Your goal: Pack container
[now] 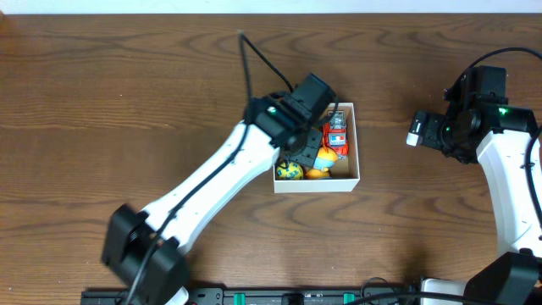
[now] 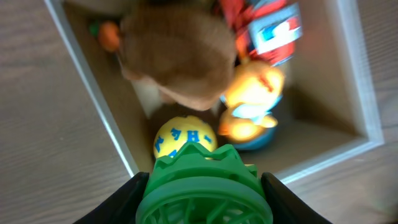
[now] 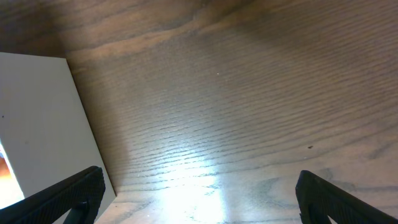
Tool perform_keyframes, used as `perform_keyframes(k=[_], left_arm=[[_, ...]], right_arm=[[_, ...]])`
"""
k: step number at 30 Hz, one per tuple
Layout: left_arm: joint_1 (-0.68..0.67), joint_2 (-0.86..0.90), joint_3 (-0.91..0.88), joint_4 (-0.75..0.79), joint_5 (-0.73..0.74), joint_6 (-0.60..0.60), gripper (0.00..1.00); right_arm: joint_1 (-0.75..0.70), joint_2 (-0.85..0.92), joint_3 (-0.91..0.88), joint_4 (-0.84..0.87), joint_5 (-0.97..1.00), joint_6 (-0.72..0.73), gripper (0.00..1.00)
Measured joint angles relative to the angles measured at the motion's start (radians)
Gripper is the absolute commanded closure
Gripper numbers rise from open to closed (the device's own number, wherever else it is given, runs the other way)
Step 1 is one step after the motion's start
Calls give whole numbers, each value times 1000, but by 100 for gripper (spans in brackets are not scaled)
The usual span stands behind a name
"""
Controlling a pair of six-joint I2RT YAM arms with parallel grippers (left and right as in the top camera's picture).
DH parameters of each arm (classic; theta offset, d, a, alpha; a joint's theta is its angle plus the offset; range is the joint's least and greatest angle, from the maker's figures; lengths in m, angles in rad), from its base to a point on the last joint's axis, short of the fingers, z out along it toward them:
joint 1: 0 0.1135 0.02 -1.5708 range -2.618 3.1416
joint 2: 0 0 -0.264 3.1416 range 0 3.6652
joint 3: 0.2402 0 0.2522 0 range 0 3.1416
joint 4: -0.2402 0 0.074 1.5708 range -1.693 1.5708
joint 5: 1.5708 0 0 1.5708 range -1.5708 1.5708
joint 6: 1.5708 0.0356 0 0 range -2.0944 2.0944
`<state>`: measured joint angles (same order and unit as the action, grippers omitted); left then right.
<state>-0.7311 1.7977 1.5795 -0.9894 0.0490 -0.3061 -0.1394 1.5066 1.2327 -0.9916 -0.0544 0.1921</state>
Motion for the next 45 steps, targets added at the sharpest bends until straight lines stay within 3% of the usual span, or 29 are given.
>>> perform_keyframes(k=[6,10,19,25,32,40,45], left_arm=[[7,60,-2,-2,-17,19,5],[19,55,-2,-25,-28,26,0],[141,-143,0,-53,-138,27,2],[353,-291,23,-26,-192,26,2],[546,-274,24,-2,-213,26,2],[592,-298,11,-51,-213,42,2],[576,-491,-104,-11,-213,45,2]], right_arm=[[0,0,0,-2,0,0,1],[0,0,0,-3,-2,-3,1],[51,-3,0,55,-1,-40,1],[192,-19,16,251,63,-62,1],[256,-23,25,456,106,-76,1],[256,-133,25,329,159,-83,1],[256,-352,-14,320,206,-59,1]])
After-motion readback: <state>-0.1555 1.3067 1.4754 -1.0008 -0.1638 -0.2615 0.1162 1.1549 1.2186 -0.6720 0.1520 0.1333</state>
